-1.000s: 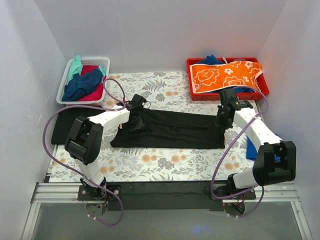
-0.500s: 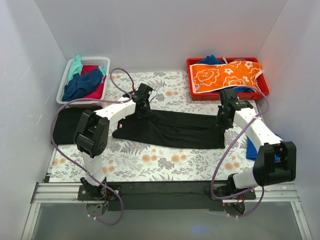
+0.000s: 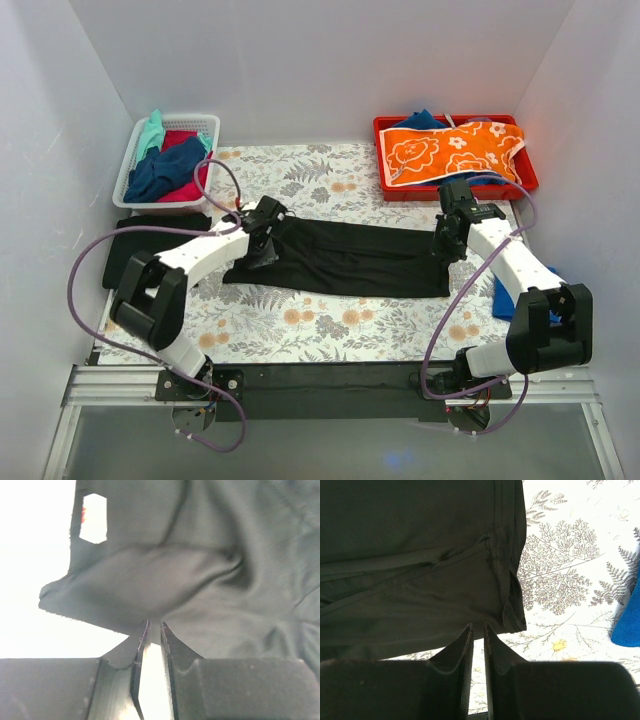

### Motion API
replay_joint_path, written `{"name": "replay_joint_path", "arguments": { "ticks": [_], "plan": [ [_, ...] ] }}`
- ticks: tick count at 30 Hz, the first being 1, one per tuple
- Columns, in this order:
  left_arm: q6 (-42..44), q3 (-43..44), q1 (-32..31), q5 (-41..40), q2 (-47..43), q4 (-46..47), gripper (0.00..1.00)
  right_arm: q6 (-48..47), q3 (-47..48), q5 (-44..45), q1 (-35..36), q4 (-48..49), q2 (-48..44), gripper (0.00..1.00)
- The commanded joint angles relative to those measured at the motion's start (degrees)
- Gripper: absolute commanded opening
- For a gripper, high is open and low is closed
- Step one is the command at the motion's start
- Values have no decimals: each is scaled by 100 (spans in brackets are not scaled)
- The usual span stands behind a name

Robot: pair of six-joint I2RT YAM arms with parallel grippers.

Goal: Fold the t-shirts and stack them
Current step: Fold the tshirt

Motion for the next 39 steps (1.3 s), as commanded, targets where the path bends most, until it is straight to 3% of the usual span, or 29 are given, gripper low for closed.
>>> {"name": "replay_joint_path", "arguments": {
  "ticks": [1, 15, 23, 34, 39],
  "plan": [
    [-325, -452, 31, -614, -742, -255, 13, 8, -62, -25, 23, -93, -97, 19],
    [-774, -1376, 277, -852, -1261, -90, 15, -80, -71, -148, 40, -5, 87, 18],
    [-563, -1069, 391, -835, -1366, 43, 16, -142, -36, -157, 49, 4, 175, 18],
    [-255, -639, 673, -650, -532, 535, 18, -221, -53, -175, 49, 22, 263, 18],
    [-378, -848, 690, -554, -391, 526, 18, -212, -44, -166, 58, 22, 289, 18]
  ]
}}
